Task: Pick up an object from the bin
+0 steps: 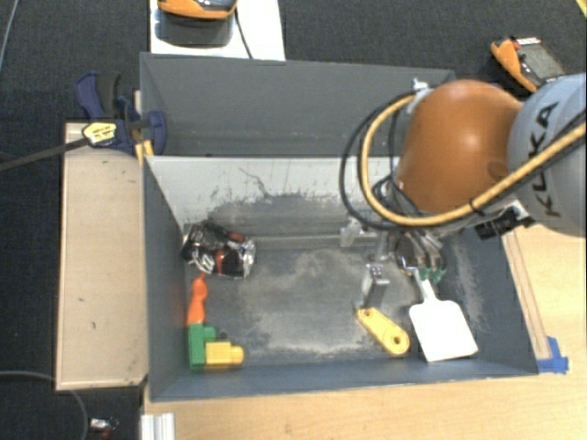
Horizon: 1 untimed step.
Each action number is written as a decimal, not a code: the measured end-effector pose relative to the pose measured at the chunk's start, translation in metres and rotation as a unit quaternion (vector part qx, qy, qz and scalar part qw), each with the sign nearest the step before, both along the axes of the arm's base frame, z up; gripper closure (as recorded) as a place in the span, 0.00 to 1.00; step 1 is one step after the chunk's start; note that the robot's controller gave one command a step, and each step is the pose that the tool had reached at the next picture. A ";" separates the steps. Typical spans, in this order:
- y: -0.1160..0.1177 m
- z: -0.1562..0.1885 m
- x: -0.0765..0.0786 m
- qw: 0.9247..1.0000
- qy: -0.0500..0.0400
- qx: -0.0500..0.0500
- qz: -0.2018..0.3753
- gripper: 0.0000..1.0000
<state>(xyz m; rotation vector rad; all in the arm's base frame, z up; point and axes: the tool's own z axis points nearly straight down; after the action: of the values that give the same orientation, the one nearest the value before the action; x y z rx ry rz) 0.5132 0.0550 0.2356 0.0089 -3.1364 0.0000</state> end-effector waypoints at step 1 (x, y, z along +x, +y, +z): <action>0.000 0.004 0.002 1.000 -0.004 0.000 -0.001 0.00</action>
Offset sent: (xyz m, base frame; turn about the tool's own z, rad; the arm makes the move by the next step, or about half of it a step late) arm -0.0277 -0.1058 -0.1656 -0.2254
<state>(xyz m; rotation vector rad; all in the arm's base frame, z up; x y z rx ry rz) 0.5148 0.0547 0.2395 0.0051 -3.1446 -0.0011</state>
